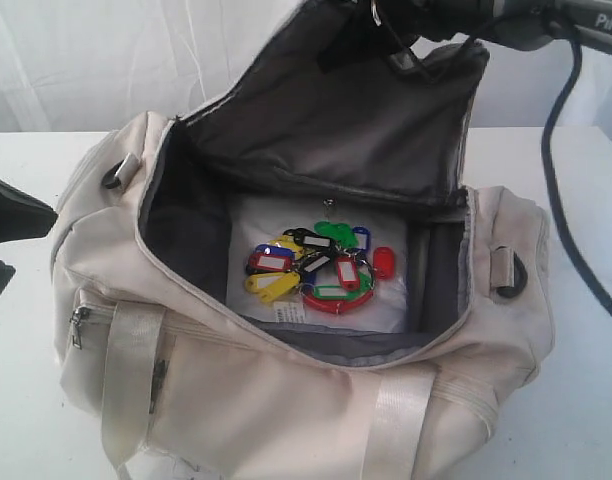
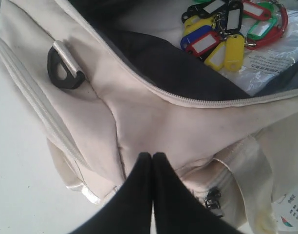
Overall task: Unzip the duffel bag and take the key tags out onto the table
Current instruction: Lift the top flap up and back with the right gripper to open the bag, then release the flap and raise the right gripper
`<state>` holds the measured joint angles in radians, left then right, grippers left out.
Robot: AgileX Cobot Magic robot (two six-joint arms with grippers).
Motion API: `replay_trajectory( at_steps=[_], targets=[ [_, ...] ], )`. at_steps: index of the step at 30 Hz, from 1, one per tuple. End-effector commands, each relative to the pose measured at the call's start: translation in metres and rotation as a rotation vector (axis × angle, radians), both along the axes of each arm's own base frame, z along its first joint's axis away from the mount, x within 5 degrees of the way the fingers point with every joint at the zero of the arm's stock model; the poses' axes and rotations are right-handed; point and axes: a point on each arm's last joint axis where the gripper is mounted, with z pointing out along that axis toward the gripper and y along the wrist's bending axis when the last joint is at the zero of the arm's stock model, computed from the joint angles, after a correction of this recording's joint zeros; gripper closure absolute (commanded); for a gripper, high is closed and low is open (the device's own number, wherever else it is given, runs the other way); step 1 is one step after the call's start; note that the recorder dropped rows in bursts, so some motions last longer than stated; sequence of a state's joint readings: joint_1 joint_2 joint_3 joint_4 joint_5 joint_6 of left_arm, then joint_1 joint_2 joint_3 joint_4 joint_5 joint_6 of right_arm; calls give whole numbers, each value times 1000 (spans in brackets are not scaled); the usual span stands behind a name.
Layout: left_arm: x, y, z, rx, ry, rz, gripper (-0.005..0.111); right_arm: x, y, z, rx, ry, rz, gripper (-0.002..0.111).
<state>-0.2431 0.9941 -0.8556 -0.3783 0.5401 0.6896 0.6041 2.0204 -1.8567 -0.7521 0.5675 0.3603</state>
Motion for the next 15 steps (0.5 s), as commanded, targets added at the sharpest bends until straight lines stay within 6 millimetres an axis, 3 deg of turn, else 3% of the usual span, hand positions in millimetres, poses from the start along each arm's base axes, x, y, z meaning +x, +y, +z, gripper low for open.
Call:
replay_trajectory(
  at_steps=[1,4,7,15],
  targets=[
    [-3,-1,0,-29,15,0,107,15,-13,-9,-21,87,-98,83],
    [-4,-2,0,-33,19,-1,107,14,-16,-10,-36,108,-125,52],
    [-4,-2,0,-32,24,-5,107,11,-19,-2,-35,100,-134,32],
    [-7,-3,8,-33,46,-34,107,-13,-36,49,56,55,-186,46]
  ],
)
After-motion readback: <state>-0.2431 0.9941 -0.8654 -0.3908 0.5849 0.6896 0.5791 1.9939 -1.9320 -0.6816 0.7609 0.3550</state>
